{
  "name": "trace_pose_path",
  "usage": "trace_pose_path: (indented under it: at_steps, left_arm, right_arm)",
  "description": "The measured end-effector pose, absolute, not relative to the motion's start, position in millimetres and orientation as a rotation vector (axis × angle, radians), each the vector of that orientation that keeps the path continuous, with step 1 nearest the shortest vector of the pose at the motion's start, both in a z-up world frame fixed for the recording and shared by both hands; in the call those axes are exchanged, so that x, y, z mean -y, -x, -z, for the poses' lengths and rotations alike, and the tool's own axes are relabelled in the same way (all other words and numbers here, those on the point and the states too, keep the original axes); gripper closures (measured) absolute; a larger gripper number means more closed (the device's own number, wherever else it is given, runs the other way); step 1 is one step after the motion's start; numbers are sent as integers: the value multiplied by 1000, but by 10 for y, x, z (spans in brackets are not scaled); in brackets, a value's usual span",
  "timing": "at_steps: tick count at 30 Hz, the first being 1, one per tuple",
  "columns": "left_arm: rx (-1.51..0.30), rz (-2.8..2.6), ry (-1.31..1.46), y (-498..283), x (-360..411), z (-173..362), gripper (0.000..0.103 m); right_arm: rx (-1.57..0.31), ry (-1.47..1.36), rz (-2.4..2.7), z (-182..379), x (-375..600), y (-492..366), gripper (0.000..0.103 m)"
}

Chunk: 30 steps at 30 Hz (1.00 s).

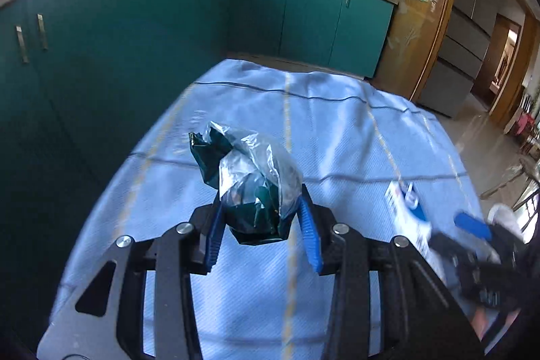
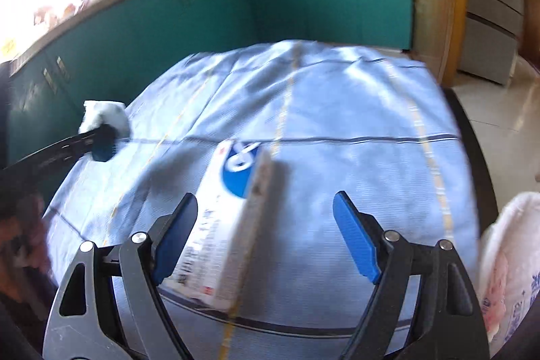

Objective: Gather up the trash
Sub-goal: 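Grasp the dark green plastic bag with the left tool while the right tool grasps the white ointment box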

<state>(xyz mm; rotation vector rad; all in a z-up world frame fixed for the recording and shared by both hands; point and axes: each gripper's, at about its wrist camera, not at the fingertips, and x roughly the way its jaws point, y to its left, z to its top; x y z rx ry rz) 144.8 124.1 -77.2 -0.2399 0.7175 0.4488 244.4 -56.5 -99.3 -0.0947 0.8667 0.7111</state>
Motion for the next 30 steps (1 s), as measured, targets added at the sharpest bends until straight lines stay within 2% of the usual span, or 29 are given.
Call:
trace_pose_path:
  at_steps: [6, 12, 13, 15, 17, 18, 30]
  left_arm:
    - [-739, -431, 200, -1104, -1310, 701, 61]
    - [-765, -353, 163, -1078, -1140, 767, 61]
    - [-768, -335, 153, -1089, -1091, 770, 61]
    - [-776, -301, 136, -1116, -992, 784, 61]
    - [-784, -270, 118, -1151, -899, 813, 61]
    - [-788, -254, 105, -1167, -842, 825, 61]
    - [-850, -123, 49, -1300, -372, 1047, 60]
  right_arm:
    - [-947, 102, -697, 1153, 275, -2400, 22]
    - [-920, 177, -642, 1224, 204, -2383, 24]
    - [-914, 176, -637, 1225, 215, -2379, 27]
    - [-898, 183, -620, 1222, 245, -2359, 49]
    - [-899, 185, -619, 1204, 305, -2368, 60]
    - [-904, 172, -623, 1205, 347, -2385, 61]
    - [-984, 31, -465, 1213, 1269, -2621, 62]
